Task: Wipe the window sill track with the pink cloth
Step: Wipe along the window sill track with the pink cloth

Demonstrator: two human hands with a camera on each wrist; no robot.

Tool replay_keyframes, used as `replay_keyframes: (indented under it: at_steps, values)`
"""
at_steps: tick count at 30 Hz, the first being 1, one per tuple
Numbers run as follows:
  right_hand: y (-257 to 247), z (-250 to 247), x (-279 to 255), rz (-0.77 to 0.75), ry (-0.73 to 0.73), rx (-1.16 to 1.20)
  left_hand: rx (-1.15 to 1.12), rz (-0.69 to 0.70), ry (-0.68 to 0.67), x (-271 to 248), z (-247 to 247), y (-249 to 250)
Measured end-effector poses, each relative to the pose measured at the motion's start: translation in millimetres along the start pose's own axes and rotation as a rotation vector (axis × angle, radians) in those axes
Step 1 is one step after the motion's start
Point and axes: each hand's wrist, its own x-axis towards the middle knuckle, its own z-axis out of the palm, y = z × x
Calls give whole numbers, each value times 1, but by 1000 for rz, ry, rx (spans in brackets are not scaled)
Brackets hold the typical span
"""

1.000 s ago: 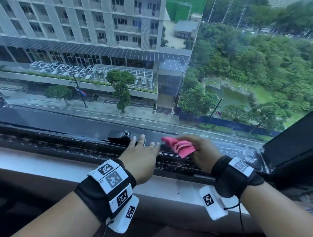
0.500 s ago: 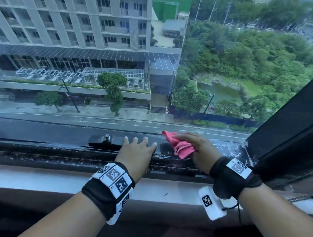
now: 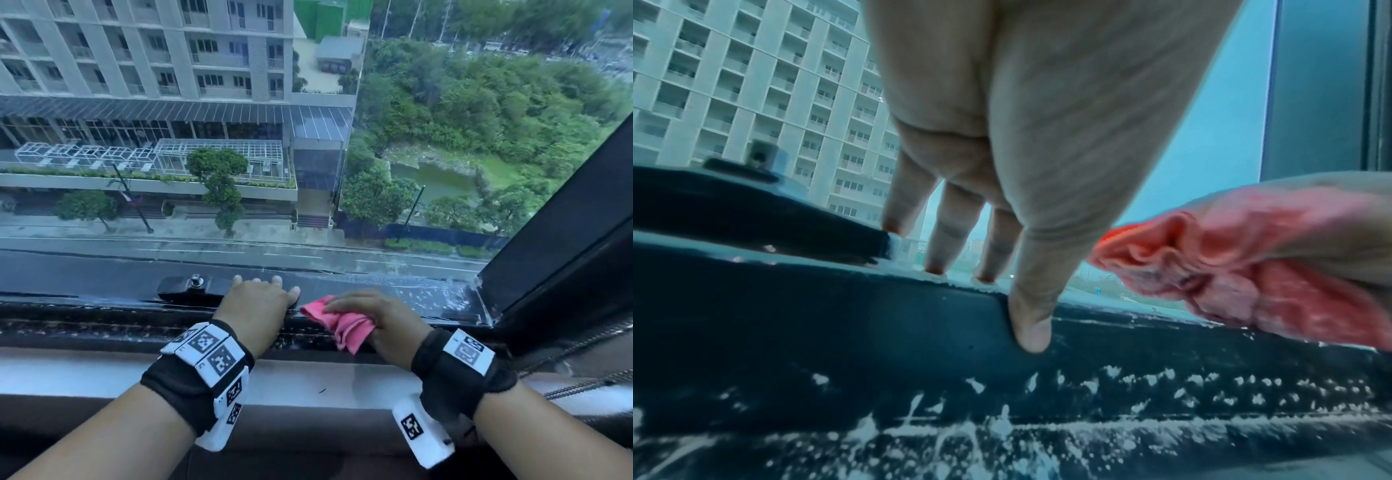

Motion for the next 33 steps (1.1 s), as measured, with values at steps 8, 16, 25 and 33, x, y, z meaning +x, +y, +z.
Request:
replay_keyframes:
  at_steps: [8, 16, 25, 33]
  values:
    - [11, 2, 1, 99, 33, -277, 0, -9, -3, -3, 0, 4]
    - [5, -12, -14, 94, 16, 52, -67, -8, -23, -9, -1, 22]
    - [15, -13, -30, 139, 62, -260, -105, 92, -91, 1, -15, 48]
    - [15, -24, -38, 144, 129, 74, -79, 142, -99, 1, -22, 58]
